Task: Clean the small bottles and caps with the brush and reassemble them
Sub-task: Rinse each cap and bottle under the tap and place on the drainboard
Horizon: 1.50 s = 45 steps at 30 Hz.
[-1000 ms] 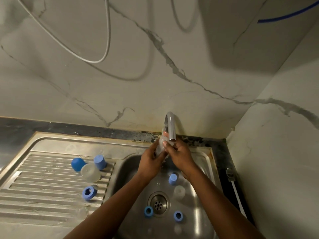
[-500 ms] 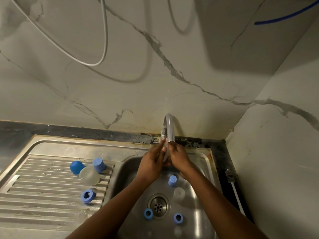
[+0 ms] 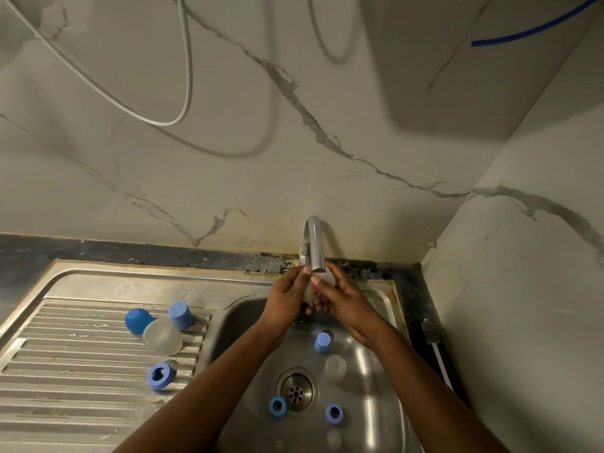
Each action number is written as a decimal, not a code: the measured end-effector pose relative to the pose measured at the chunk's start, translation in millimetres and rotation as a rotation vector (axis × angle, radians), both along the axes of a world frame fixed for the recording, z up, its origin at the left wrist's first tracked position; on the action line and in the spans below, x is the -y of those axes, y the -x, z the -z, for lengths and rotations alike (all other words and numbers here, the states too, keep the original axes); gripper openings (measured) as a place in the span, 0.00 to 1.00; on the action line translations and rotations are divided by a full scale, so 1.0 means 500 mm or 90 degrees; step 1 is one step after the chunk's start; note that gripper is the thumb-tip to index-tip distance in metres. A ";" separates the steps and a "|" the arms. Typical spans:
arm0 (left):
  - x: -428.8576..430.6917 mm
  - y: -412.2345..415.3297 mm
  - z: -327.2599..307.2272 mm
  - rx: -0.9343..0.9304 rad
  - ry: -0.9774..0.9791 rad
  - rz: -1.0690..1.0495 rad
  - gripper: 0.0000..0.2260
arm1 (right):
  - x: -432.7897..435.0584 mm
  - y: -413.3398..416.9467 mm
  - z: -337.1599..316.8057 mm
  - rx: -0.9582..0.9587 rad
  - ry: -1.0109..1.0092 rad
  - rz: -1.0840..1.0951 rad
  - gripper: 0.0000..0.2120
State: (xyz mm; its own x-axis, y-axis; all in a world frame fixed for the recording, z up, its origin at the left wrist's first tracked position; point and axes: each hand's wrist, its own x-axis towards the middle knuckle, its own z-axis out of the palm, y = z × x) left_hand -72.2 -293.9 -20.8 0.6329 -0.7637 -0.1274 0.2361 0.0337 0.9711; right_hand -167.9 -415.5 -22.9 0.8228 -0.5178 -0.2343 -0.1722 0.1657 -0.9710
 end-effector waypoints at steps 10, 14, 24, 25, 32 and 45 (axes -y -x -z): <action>-0.028 0.009 -0.007 -0.009 0.071 0.049 0.19 | 0.007 -0.005 -0.016 -0.059 -0.058 0.059 0.14; -0.025 0.003 0.003 0.099 0.043 0.031 0.12 | 0.000 0.003 -0.011 -0.040 -0.088 0.060 0.16; 0.010 -0.009 0.009 0.072 -0.001 -0.119 0.10 | -0.028 0.002 -0.030 0.114 -0.231 0.061 0.15; 0.010 -0.014 0.009 0.054 0.002 -0.141 0.12 | -0.031 -0.003 -0.025 0.134 -0.233 0.058 0.18; 0.003 -0.011 0.022 -0.010 0.016 -0.187 0.16 | -0.046 -0.039 0.025 0.003 0.152 0.129 0.22; -0.023 0.005 0.051 -0.168 0.057 -0.195 0.14 | -0.071 -0.027 0.041 -0.103 0.506 0.273 0.24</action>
